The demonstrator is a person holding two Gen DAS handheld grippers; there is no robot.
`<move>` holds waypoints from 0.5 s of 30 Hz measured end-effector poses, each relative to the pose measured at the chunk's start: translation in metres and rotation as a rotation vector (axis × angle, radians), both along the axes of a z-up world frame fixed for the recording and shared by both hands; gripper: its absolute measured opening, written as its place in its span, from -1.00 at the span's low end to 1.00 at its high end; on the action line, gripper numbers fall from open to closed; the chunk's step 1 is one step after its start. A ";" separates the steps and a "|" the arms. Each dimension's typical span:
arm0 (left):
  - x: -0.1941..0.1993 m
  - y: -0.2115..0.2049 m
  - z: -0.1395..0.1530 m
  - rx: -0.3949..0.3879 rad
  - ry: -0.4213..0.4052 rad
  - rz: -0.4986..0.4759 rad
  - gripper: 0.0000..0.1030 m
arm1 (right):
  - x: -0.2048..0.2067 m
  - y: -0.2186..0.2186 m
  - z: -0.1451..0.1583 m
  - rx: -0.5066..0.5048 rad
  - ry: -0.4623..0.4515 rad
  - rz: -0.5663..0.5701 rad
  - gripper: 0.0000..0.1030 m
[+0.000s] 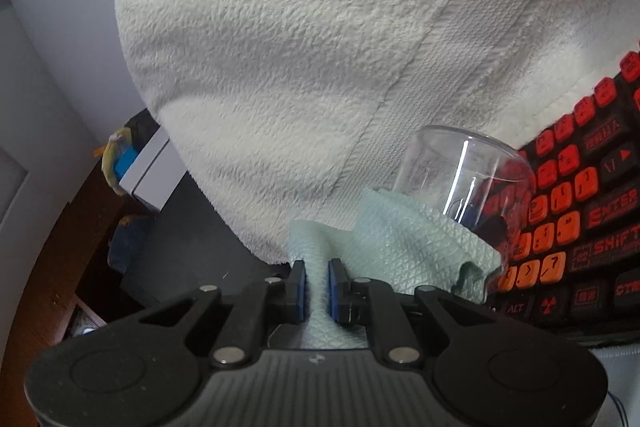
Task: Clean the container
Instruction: 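Wipe the cup's outer wall and rim with the cloth in the right gripper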
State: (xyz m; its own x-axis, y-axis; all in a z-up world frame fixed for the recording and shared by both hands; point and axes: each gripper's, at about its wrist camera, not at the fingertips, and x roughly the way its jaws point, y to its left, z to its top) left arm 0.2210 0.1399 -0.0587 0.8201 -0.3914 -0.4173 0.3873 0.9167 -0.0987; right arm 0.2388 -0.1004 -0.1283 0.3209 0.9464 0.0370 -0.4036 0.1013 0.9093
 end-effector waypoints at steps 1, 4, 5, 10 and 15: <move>0.000 0.000 0.000 0.000 0.000 0.000 -0.39 | 0.001 -0.001 0.000 0.000 0.001 -0.004 -0.81; 0.000 0.000 0.000 0.000 0.000 0.000 -0.38 | 0.002 -0.006 0.000 0.000 0.006 -0.026 -0.82; 0.000 0.000 0.000 0.000 0.000 0.000 -0.38 | 0.003 -0.009 0.000 0.001 0.009 -0.046 -0.82; 0.002 0.000 0.000 0.000 0.000 -0.001 -0.38 | 0.009 -0.027 -0.006 0.027 0.050 -0.151 -0.82; 0.002 0.000 0.000 0.000 0.000 -0.002 -0.37 | 0.016 -0.036 -0.011 0.041 0.074 -0.198 -0.81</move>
State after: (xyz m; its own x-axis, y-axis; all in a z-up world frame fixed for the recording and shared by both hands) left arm 0.2231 0.1399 -0.0589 0.8195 -0.3929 -0.4172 0.3889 0.9160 -0.0989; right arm 0.2550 -0.1368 -0.1389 0.5036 0.8629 0.0437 -0.3112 0.1340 0.9409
